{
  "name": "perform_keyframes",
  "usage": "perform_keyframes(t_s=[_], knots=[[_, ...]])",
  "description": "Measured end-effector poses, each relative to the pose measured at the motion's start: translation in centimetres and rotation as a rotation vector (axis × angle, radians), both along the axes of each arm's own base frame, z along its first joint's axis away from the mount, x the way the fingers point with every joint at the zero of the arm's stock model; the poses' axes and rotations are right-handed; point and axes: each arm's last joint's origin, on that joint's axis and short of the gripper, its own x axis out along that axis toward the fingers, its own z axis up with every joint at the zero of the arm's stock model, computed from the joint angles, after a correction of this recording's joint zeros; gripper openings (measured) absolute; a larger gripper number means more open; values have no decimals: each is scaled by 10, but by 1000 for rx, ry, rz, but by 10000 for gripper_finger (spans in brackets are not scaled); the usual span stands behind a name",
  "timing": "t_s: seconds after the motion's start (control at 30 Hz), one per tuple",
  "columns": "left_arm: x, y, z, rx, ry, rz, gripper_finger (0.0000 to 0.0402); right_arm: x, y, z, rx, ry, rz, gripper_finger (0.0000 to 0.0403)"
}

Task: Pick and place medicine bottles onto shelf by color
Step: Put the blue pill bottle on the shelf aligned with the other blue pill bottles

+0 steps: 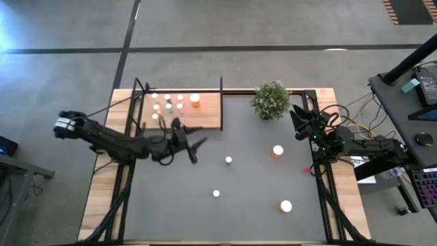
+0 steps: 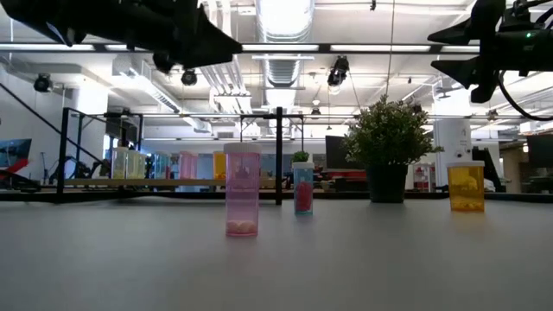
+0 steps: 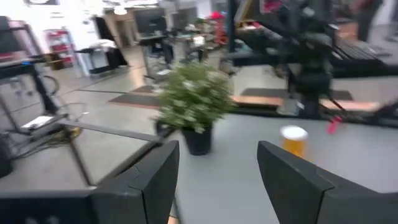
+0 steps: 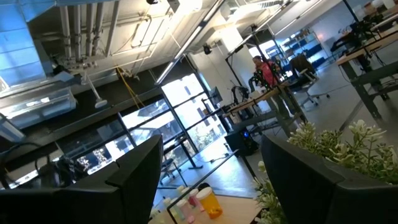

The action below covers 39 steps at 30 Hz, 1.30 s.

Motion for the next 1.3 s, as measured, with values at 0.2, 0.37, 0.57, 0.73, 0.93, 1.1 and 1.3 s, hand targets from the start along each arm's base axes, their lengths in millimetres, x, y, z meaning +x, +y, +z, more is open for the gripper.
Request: perform_keyframes(t_s=[0.2, 0.37, 0.57, 0.73, 0.93, 1.1, 1.3], knots=[[33, -37, -13, 0, -14, -126, 202, 0, 0, 0, 0, 0, 0, 260], [66, -54, -29, 47, 41, -146, 202, 0, 0, 0, 0, 0, 0, 260], [94, -63, -55, -51, 62, -126, 202, 0, 0, 0, 0, 0, 0, 260], [99, -62, -81, -122, 94, -89, 210, 0, 0, 0, 0, 0, 0, 260], [106, -63, -105, -83, 171, -78, 239, 0, 0, 0, 0, 0, 0, 260], [113, -59, -122, -71, 206, -25, 241, 0, 0, 0, 0, 0, 0, 260], [120, -48, -132, -195, 158, 38, 241, 0, 0, 0, 0, 0, 0, 260]])
